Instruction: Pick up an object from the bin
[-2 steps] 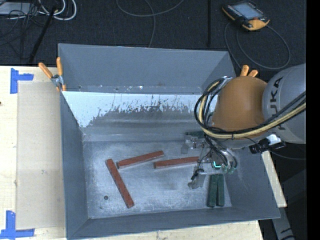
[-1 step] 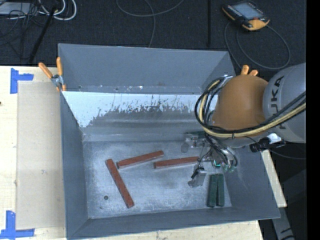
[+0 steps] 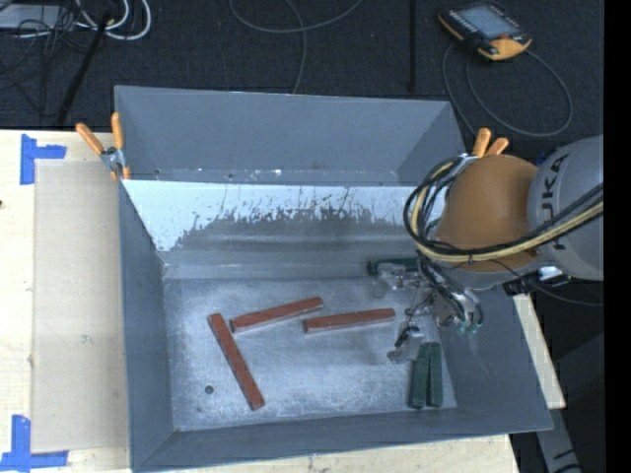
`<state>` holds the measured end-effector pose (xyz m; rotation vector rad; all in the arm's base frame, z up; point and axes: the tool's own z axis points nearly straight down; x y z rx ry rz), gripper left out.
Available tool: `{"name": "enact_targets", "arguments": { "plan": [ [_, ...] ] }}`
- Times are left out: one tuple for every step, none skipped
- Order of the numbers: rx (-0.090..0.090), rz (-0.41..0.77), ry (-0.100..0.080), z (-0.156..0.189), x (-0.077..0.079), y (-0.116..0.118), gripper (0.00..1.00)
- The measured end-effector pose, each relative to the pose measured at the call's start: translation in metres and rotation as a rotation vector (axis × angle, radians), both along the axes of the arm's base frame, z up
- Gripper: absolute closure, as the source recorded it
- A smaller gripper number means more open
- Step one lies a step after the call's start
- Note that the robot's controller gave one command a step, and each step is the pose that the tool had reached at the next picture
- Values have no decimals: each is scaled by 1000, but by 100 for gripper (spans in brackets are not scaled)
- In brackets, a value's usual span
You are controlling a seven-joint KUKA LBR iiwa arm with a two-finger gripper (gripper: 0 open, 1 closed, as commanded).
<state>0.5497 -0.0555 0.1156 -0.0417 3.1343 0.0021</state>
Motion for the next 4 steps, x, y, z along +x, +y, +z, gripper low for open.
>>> {"name": "enact_targets", "arguments": {
  "plan": [
    [-6, 20, 12, -31, 3, -28, 0],
    [1, 75, 5, -43, 27, 3, 0],
    [-1, -26, 8, -32, 12, 37, 100],
    [-1, -25, 8, -32, 12, 37, 100]
  ]
}}
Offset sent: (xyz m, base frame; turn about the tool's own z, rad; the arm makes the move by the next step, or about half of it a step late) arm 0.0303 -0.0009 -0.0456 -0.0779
